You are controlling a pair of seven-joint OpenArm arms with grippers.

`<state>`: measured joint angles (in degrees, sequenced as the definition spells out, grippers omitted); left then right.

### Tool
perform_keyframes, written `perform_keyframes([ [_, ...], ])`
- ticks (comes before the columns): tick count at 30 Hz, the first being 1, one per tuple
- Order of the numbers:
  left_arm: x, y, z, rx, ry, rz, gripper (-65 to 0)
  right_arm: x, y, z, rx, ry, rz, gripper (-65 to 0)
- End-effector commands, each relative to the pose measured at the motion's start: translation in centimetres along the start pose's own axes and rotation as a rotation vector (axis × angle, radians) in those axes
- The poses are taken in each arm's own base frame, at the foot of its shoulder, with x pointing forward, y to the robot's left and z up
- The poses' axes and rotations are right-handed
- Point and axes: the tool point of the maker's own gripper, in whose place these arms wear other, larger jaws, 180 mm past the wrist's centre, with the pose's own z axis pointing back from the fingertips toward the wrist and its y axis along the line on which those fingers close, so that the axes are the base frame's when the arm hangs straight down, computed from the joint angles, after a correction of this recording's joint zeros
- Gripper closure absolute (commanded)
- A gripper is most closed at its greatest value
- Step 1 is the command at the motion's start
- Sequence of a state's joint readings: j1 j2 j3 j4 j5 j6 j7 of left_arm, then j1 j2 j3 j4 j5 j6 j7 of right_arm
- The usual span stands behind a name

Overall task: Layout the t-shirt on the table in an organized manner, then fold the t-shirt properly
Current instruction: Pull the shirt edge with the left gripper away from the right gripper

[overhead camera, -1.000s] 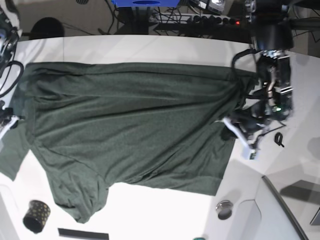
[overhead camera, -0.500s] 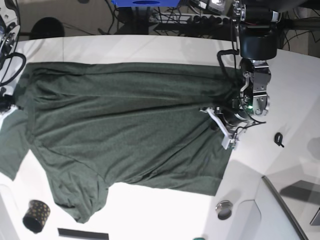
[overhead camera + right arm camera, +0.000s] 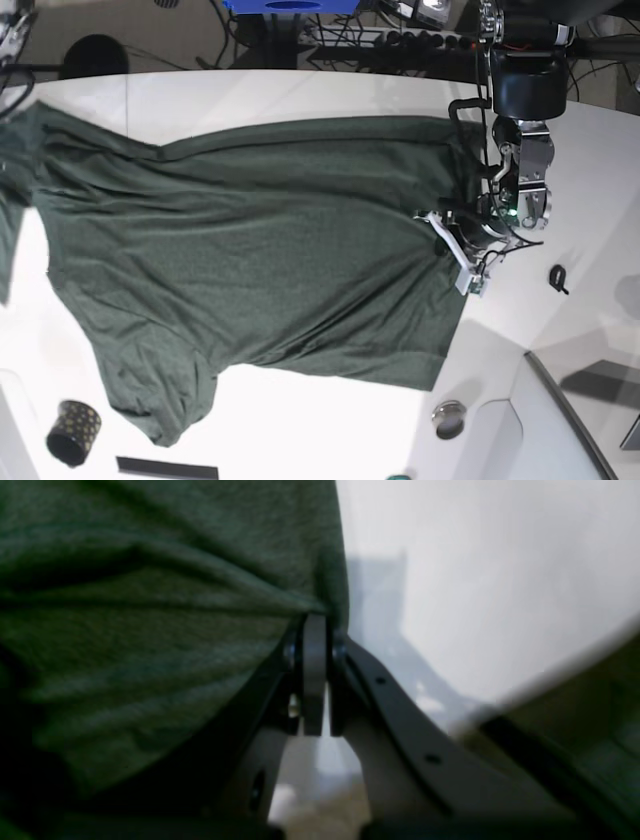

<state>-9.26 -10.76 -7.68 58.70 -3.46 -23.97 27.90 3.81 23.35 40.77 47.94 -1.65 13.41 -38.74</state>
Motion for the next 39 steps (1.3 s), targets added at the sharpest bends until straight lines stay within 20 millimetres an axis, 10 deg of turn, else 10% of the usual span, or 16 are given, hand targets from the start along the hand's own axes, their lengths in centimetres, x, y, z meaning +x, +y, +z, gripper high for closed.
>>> perform_keyframes([
  [1,1.9,0.6,0.3,0.008,-0.048,-0.006,0.0,2.4,-0.9,1.3,-0.022,-0.069,-0.008,-0.8],
  [9,5.5,0.9,0.7,0.015,-0.117,-0.020,0.0,8.9,2.2,10.2,-0.045,-0.357,0.072,-1.5],
  [12,6.8,-0.5,0.8,-0.002,-0.156,-0.024,0.0,12.1,7.6,11.5,0.041,-0.419,0.234,-1.5],
  [19,5.7,-1.3,-0.7,-0.026,-0.111,0.009,0.0,12.1,17.6,7.3,0.269,-0.302,0.429,-0.8],
  [29,3.7,0.1,-1.8,-0.018,-0.037,0.031,0.0,9.0,20.7,5.3,0.332,-0.202,0.474,-0.8],
  [39,4.8,2.5,-4.4,0.070,-0.136,0.177,0.0,10.3,25.4,3.0,0.480,-0.253,0.373,-0.8],
])
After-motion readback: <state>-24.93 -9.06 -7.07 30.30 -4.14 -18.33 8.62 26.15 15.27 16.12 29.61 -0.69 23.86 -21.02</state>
